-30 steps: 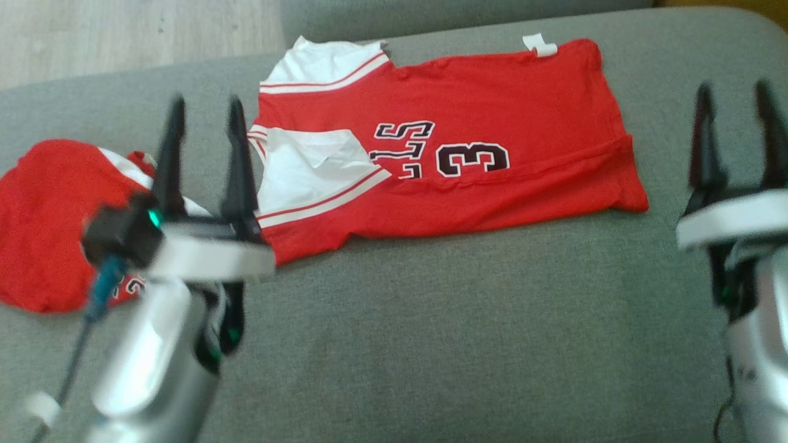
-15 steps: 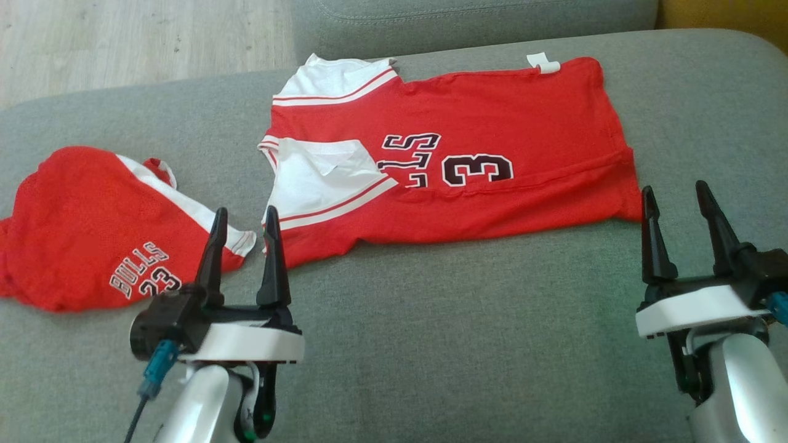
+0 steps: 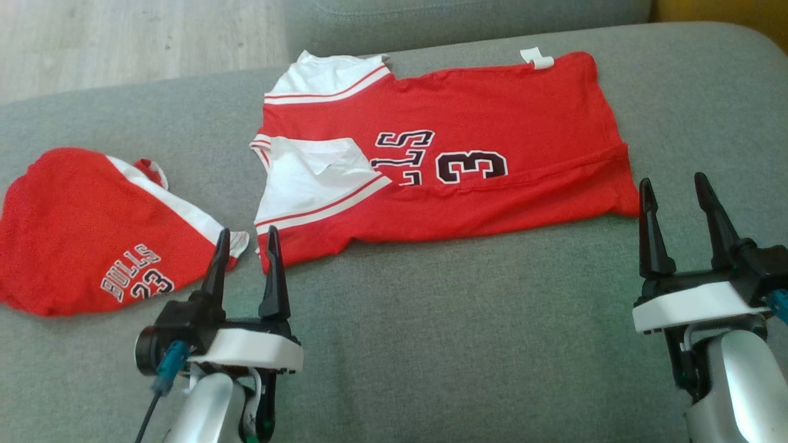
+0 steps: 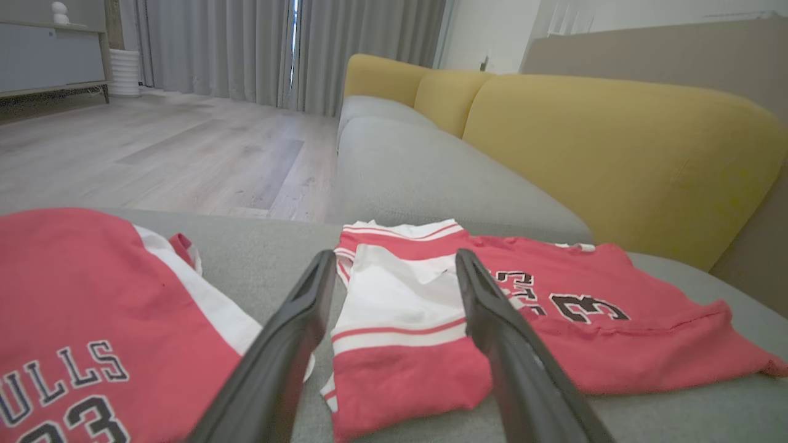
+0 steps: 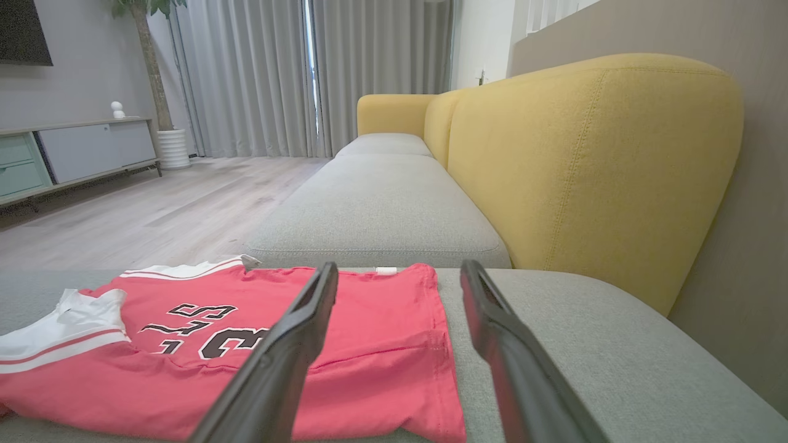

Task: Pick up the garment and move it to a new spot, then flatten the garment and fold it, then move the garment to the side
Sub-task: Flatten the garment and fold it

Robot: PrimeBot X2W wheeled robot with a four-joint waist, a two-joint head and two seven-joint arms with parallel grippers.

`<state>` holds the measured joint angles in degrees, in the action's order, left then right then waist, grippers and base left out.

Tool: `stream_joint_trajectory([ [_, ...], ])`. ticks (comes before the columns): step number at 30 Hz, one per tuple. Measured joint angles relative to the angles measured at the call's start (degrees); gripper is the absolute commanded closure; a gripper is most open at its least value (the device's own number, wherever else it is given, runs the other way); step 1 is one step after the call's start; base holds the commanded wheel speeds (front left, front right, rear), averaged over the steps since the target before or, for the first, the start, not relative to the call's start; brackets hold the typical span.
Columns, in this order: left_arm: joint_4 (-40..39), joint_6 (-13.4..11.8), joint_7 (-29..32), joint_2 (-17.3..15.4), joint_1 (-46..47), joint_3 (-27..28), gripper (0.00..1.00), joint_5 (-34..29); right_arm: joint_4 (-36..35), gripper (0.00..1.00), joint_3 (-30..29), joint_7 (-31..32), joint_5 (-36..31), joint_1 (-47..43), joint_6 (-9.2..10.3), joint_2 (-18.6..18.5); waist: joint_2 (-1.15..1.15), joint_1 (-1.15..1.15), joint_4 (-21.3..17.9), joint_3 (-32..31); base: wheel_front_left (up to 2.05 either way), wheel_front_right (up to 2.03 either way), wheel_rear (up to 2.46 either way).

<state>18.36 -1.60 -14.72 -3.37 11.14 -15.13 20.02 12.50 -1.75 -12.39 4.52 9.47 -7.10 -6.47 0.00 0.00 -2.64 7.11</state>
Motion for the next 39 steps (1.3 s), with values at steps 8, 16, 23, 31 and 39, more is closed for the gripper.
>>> stream_joint_trajectory([
  [8, 8.1, -2.0, 3.7, 0.1, 4.3, -0.3, 0.0, -0.8, -0.7, 0.0, 0.2, 0.1, 0.0, 0.4, 0.0, 0.0, 0.0, 0.01, -0.9, 2.2, 0.0, 0.0, 0.0],
  [16, 14.4, -3.4, 10.0, -0.3, 6.8, -1.3, 0.0, -1.4, -0.8, 0.0, 0.8, 0.1, 0.0, 1.0, 0.0, 0.3, 0.0, 0.01, -1.8, 4.2, 0.0, 0.0, 0.0],
  [23, 16.4, -4.5, 12.0, -0.5, 7.4, -1.3, 0.0, -1.3, -0.5, 0.0, 1.2, 0.0, 0.0, 2.1, 0.0, 0.3, 0.0, 0.0, -2.3, 4.8, 0.0, 0.0, 0.0],
  [31, 17.1, -5.0, 11.6, -0.6, 8.8, -0.9, 0.0, -0.6, 0.0, 0.0, 1.2, -0.1, 0.0, 2.4, 0.0, 0.5, 0.0, 0.01, -2.7, 5.7, 0.0, 0.0, 0.0],
  [39, 18.6, -4.9, 14.8, -1.1, 11.9, -0.3, 0.26, 0.7, 0.1, 0.0, 1.4, -0.2, 0.0, 3.4, 0.0, 0.7, 0.0, 0.0, -3.7, 6.8, 0.0, 0.0, 0.0],
])
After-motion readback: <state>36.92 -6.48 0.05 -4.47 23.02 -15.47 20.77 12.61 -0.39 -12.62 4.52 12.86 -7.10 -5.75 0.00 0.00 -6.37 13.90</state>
